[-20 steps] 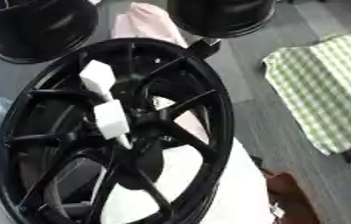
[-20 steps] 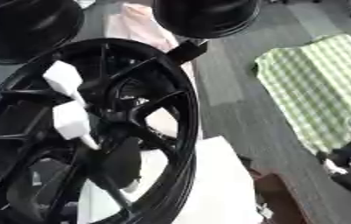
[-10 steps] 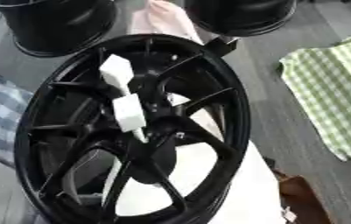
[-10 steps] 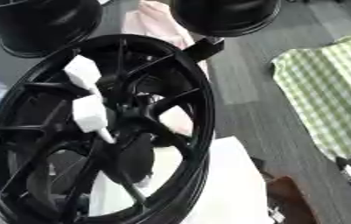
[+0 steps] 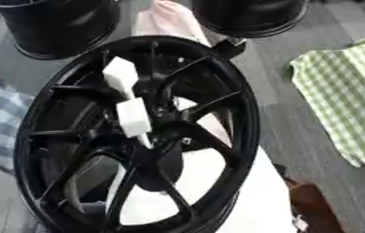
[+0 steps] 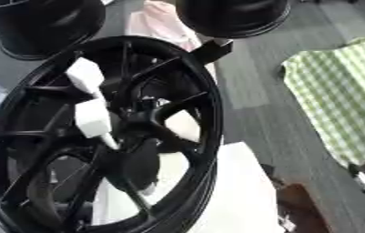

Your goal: Pull the pin out of the wheel hub.

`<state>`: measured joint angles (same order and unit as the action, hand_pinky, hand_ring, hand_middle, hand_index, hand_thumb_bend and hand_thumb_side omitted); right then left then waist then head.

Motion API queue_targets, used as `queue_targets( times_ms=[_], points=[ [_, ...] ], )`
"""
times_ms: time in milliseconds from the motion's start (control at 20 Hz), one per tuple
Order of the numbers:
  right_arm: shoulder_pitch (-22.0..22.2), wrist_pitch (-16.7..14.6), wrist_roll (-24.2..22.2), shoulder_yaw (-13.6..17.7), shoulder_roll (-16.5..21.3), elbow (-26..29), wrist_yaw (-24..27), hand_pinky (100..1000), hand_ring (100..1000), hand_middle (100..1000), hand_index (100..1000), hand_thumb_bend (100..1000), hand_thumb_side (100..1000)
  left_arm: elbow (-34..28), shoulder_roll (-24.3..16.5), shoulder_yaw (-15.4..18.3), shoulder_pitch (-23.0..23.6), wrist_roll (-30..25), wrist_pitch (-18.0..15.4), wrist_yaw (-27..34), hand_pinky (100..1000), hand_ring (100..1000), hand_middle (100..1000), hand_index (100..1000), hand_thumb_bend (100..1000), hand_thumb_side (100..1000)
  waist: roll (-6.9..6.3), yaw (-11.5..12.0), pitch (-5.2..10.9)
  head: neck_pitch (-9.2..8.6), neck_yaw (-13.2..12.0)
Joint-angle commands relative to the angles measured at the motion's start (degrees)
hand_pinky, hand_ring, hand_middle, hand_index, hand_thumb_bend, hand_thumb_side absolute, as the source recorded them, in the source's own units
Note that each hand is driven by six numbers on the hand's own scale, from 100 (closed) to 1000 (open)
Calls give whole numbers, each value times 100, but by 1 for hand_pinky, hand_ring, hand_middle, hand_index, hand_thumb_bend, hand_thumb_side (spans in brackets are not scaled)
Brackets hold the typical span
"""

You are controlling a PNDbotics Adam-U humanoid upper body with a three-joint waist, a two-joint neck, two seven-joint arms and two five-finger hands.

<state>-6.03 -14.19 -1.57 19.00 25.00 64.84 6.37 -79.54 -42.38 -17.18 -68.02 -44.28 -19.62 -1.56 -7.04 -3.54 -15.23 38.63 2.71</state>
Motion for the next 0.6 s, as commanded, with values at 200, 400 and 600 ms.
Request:
queue_targets(
  times_ms=[200, 400, 600],
  points=[
    [-44, -7, -27, 3, 211, 66, -10, 495, 656, 511, 678, 504, 301, 309, -144, -441, -64, -769, -1079, -498, 897, 847, 704, 844, 855, 489, 19, -13, 130, -100, 32],
    [-43, -5, -30, 2, 213, 70, -15, 495, 656, 511, 678, 505, 300, 549, -113, -582, -47, -769, -1201, -733, 903, 853, 714, 856, 853, 521, 19, -13, 129, -115, 39],
    [-44, -2, -32, 2, 217, 71, -16, 495, 656, 511, 678, 506, 300, 659, -82, -645, -39, -769, -1252, -749, 899, 855, 728, 865, 834, 515, 18, -13, 131, -136, 41]
  ],
)
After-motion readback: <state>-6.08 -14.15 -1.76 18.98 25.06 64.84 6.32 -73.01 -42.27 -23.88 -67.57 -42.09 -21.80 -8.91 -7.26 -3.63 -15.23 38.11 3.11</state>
